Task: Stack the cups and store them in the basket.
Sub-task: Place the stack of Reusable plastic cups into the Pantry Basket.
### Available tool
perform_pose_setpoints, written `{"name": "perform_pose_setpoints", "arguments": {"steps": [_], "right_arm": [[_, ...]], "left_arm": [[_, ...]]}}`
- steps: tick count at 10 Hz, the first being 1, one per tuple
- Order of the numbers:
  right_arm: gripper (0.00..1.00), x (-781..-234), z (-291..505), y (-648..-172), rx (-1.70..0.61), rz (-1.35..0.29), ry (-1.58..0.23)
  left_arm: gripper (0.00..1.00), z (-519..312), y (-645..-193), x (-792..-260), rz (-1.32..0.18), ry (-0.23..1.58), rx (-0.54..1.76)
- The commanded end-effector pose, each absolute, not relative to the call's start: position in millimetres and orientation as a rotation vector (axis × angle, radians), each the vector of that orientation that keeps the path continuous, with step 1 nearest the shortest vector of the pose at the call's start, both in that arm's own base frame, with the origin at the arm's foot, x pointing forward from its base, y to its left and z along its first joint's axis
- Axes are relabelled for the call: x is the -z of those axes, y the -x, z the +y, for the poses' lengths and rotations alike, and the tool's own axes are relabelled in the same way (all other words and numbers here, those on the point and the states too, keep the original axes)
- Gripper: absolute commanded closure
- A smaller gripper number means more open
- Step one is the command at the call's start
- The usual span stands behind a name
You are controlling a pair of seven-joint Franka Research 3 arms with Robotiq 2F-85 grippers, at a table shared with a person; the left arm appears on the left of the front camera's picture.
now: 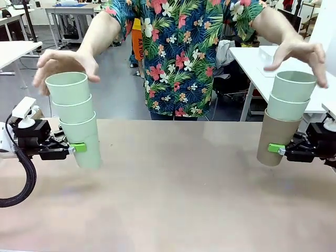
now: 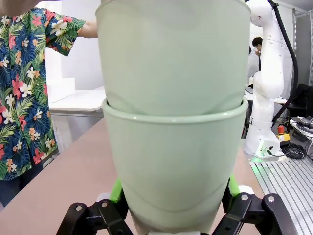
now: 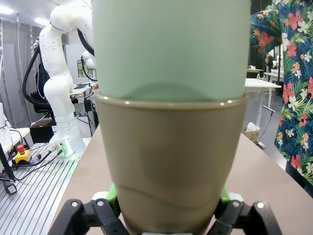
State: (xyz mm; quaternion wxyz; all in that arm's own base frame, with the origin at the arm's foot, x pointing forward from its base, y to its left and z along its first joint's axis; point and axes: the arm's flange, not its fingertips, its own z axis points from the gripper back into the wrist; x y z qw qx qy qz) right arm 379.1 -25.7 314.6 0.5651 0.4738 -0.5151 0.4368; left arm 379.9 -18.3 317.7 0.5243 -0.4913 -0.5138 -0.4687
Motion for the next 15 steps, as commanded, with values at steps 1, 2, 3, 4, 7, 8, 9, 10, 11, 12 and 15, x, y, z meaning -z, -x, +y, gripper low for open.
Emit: {"name": "perform_pose_setpoints", "arguments": {"steps": [1, 2, 3, 4, 7, 8, 9, 10, 11, 12, 15], "right_arm": [[0.17, -319.2, -25.3, -380.3, -1.024, -1.226, -1.109], [0.17, -319.2, -25.3, -380.3, -1.024, -1.226, -1.109], [0.17, -319.2, -25.3, -380.3, -1.024, -1.226, -1.109], [0.17, -319.2, -25.3, -380.3, -1.024, -1.226, -1.109], [0.17, -319.2, -25.3, -380.3, -1.024, -1.226, -1.109], [0.17, -319.2, -25.3, -380.3, -1.024, -1.226, -1.109], [0.17, -319.2, -25.3, -380.3, -1.024, -1.226, -1.109], [0.17, -319.2, -25.3, -380.3, -1.024, -1.226, -1.109], [0.17, -319.2, -25.3, -380.3, -1.024, -1.226, -1.109], [0.17, -319.2, -25.3, -380.3, -1.024, -1.226, -1.109], [0.17, -319.2, -25.3, -380.3, -1.024, -1.226, -1.109]], "left_arm": [[0.13, -19.3, -379.9, -321.4, -1.232, 1.185, 1.121], [0.13, -19.3, -379.9, -321.4, -1.232, 1.185, 1.121], [0.13, -19.3, -379.9, -321.4, -1.232, 1.185, 1.121], [0.13, -19.3, -379.9, -321.4, -1.232, 1.185, 1.121], [0.13, -19.3, -379.9, -321.4, -1.232, 1.185, 1.121], [0.13, -19.3, -379.9, -321.4, -1.232, 1.185, 1.121], [0.13, -19.3, -379.9, -321.4, -1.232, 1.185, 1.121], [0.13, -19.3, -379.9, -321.4, -1.232, 1.185, 1.121], [0.13, -19.3, -379.9, -321.4, -1.232, 1.185, 1.121], [0.13, -19.3, -379.9, -321.4, -1.232, 1.185, 1.121], [0.13, -19.3, -379.9, -321.4, -1.232, 1.185, 1.121]]}}
